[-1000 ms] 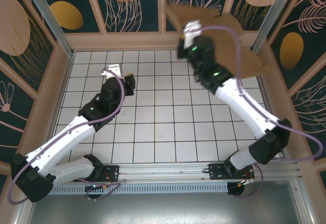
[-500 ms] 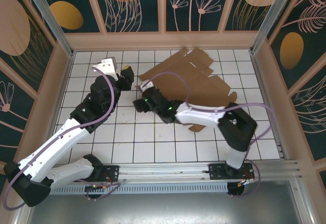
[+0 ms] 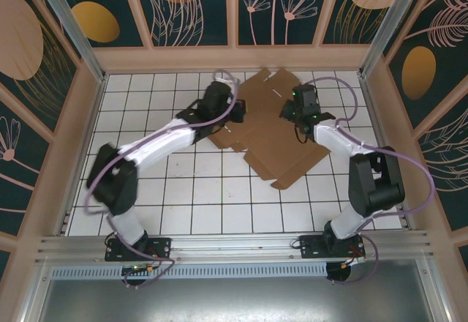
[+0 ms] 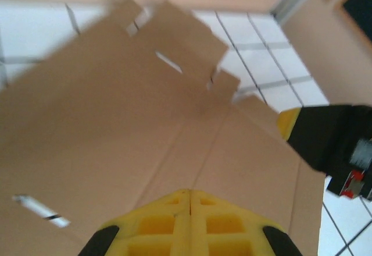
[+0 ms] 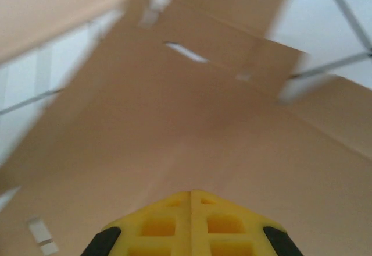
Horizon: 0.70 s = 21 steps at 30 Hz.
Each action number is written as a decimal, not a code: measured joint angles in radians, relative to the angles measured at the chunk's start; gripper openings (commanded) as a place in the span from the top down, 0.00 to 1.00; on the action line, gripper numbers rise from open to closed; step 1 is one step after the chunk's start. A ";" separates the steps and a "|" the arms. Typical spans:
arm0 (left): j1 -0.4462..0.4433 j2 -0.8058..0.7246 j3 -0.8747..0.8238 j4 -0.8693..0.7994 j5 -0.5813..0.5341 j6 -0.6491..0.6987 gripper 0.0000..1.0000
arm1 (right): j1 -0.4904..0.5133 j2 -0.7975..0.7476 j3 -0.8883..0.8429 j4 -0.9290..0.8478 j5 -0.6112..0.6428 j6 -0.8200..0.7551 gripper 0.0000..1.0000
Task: Fold the paper box
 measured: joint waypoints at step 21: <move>0.152 0.409 0.153 -0.093 0.150 -0.100 1.00 | 0.130 0.079 -0.182 -0.047 -0.053 0.007 0.96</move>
